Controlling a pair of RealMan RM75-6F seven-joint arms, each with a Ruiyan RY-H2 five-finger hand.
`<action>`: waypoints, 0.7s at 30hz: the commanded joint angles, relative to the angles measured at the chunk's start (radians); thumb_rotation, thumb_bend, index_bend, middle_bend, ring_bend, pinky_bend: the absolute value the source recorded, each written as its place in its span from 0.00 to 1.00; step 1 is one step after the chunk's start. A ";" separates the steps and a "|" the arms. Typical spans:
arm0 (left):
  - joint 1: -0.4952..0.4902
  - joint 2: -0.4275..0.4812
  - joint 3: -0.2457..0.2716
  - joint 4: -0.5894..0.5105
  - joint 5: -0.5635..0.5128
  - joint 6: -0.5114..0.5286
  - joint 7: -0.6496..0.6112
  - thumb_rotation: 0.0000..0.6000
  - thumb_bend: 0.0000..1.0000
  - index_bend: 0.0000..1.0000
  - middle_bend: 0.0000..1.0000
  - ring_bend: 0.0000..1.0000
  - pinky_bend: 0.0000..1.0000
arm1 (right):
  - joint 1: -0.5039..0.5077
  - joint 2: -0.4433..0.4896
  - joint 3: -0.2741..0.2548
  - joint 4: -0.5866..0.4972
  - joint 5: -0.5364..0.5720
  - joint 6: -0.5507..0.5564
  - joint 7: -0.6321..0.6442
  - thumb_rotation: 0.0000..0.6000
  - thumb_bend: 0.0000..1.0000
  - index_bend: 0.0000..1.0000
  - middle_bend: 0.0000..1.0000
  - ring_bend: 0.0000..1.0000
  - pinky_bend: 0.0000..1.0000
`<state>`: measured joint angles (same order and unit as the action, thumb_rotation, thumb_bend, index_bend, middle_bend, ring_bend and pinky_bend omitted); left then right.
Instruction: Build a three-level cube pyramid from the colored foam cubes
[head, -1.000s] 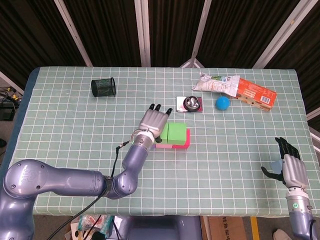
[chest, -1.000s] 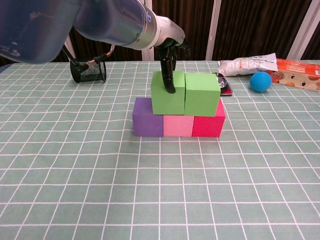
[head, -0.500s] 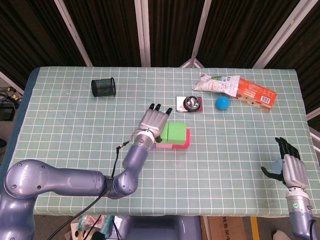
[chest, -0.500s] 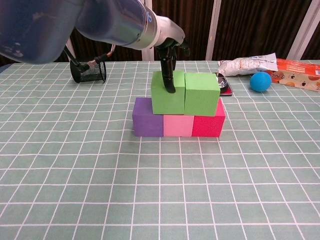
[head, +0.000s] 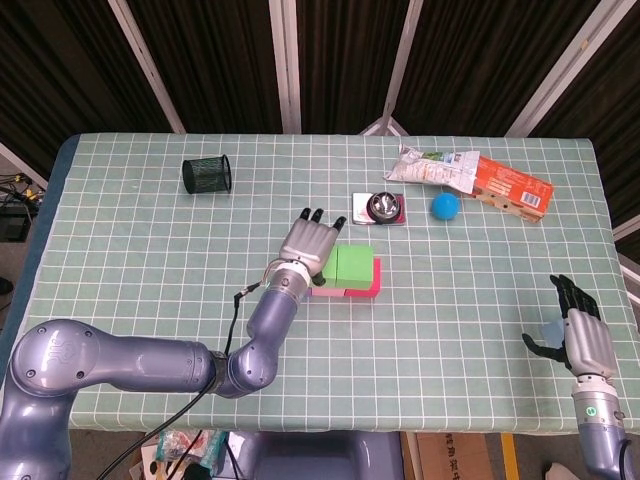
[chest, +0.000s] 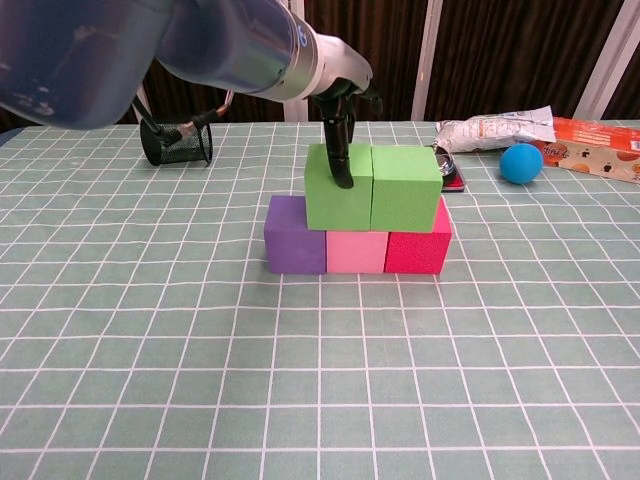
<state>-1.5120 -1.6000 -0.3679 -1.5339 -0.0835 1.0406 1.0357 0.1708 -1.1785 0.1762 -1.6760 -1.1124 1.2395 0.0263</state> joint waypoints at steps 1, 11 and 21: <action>0.000 0.002 0.000 -0.002 -0.005 -0.001 0.002 1.00 0.27 0.01 0.34 0.05 0.01 | 0.000 0.000 0.000 0.000 0.000 0.000 0.000 1.00 0.25 0.00 0.00 0.00 0.00; 0.002 0.013 -0.002 -0.017 -0.019 0.004 0.008 1.00 0.22 0.00 0.18 0.04 0.01 | -0.001 0.001 0.000 -0.003 -0.003 0.003 0.000 1.00 0.25 0.00 0.00 0.00 0.00; 0.010 0.034 -0.009 -0.044 -0.019 0.006 -0.002 1.00 0.17 0.00 0.11 0.02 0.01 | -0.002 0.001 0.000 -0.003 -0.003 0.005 0.001 1.00 0.25 0.00 0.00 0.00 0.00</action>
<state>-1.5028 -1.5668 -0.3763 -1.5776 -0.1022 1.0473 1.0350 0.1690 -1.1775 0.1765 -1.6786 -1.1153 1.2448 0.0272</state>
